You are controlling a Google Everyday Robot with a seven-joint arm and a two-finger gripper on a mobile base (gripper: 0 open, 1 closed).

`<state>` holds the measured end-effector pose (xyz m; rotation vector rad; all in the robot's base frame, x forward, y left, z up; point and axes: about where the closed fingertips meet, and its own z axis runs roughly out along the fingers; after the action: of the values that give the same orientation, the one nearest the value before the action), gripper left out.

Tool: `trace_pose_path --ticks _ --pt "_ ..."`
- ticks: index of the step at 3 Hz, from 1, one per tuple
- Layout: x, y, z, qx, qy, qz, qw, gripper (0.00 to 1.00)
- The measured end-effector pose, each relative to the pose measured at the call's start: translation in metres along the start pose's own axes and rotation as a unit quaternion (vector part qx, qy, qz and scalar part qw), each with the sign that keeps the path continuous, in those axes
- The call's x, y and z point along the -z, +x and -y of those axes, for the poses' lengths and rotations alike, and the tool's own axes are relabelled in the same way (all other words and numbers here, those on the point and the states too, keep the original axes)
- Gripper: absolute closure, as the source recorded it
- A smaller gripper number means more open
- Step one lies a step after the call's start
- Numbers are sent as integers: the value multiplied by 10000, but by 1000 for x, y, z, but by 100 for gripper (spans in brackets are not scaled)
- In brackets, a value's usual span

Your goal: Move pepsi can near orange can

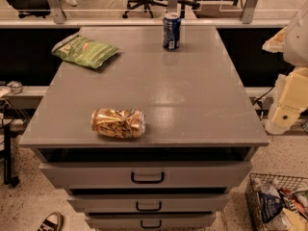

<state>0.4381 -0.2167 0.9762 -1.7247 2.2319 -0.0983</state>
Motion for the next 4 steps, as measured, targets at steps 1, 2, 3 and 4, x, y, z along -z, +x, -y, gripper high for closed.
trace_pose_path --ticks 1,2,3,4 --pt "0 0 0 0 1 0 10000 0" --pt "-9 8 21 -25 191 166 9997 0" --pt "-33 27 78 -105 618 612 9962 0" --pt "-53 37 140 -147 1005 1211 9874 0"
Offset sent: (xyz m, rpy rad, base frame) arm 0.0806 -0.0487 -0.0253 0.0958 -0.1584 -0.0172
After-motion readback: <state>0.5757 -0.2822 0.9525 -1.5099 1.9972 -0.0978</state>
